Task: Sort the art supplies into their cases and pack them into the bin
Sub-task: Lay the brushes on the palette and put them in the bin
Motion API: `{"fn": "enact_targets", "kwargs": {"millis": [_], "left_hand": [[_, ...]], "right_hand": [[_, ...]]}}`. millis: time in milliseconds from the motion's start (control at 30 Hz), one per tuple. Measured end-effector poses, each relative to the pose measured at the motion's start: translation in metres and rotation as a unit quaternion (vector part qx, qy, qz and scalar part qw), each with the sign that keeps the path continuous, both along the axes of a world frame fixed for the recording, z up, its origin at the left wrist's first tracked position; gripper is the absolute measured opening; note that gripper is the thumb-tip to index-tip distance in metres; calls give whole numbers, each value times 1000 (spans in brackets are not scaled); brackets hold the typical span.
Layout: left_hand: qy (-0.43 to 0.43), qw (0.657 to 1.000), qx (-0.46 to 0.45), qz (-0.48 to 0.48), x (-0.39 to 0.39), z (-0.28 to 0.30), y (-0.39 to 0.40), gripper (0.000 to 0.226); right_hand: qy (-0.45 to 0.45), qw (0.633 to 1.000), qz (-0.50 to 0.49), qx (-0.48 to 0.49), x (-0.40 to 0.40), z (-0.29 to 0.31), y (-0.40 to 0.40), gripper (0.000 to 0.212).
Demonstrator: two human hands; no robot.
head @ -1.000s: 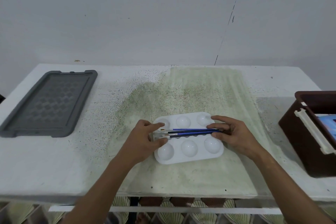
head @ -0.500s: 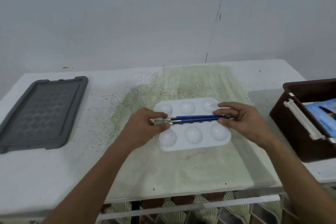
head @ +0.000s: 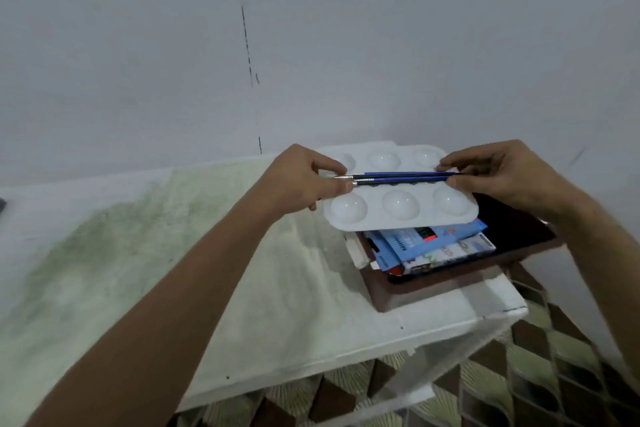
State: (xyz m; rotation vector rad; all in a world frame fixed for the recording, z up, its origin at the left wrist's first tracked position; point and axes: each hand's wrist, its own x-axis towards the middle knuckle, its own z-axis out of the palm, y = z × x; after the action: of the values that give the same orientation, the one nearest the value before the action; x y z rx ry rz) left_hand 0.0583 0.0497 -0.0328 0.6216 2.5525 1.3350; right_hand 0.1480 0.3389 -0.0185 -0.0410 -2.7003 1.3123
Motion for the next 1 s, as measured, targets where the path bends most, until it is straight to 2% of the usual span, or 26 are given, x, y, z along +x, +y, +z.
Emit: {"fn": "enact_targets", "kwargs": {"millis": [100, 200, 533, 700, 1000], "left_hand": [[-6, 1000, -25, -7, 14, -12, 46, 32], [-2, 996, -86, -4, 20, -21, 74, 30], [27, 954, -299, -10, 22, -36, 117, 30], [47, 937, -345, -22, 19, -36, 123, 30], [52, 924, -374, -62, 9, -30, 120, 29]], "right_hand": [[-30, 999, -9, 22, 9, -12, 47, 24], [-66, 996, 10, 54, 8, -28, 70, 24], [-91, 974, 87, 187, -18, -58, 85, 23], [-94, 952, 134, 257, -27, -62, 94, 25], [-110, 947, 140, 268, -32, -63, 97, 28]]}}
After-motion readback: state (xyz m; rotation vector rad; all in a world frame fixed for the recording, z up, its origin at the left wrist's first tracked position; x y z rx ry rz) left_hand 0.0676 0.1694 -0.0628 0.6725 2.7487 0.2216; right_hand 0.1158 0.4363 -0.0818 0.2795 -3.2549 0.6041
